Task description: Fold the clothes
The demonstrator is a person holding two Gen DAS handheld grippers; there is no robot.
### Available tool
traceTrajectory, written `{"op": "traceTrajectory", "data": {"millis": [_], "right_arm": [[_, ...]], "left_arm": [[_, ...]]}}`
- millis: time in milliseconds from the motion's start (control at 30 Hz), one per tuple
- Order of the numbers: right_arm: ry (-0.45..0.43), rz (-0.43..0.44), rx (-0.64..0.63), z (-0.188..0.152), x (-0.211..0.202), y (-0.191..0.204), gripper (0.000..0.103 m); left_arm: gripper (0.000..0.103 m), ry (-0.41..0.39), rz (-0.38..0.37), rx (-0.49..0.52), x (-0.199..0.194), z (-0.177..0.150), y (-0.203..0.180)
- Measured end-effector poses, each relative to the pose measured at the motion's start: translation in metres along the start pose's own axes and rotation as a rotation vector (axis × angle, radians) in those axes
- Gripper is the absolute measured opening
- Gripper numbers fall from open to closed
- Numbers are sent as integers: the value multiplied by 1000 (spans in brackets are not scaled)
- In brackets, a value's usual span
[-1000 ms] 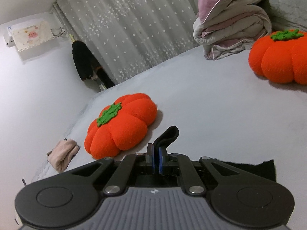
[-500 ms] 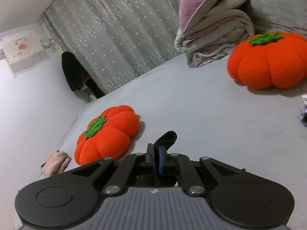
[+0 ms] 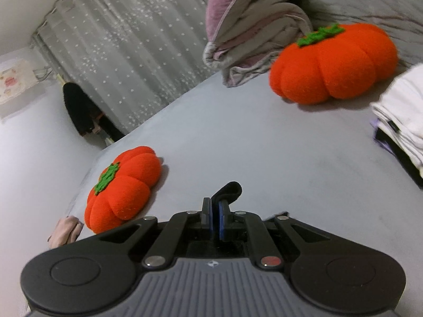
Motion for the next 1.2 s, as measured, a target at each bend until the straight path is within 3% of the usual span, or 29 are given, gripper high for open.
{"op": "traceTrajectory", "data": {"millis": [267, 600, 800, 1000, 1200], "right_arm": [[-43, 47, 12, -25, -23, -18, 7], [64, -47, 75, -48, -3, -50, 7], [71, -75, 88, -52, -10, -55, 7], [131, -164, 81, -63, 12, -75, 7], [125, -176, 61, -62, 14, -80, 7]], "left_arm": [[54, 2, 46, 43, 3, -3, -4], [54, 7, 69, 86, 2, -5, -8], [54, 14, 77, 116, 2, -7, -11], [56, 25, 101, 171, 2, -11, -16], [57, 37, 113, 216, 1, -14, -19]]}}
Point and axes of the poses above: each gripper's, at about its wrist camera, not at the fingertips, and x roughly the way its jaws point, y to its left, z to its top, the point moved 8 cm from there along x, roughly the way its jaws point, and after that the axes turned 15 degrees about y, right-handed, at the moved point
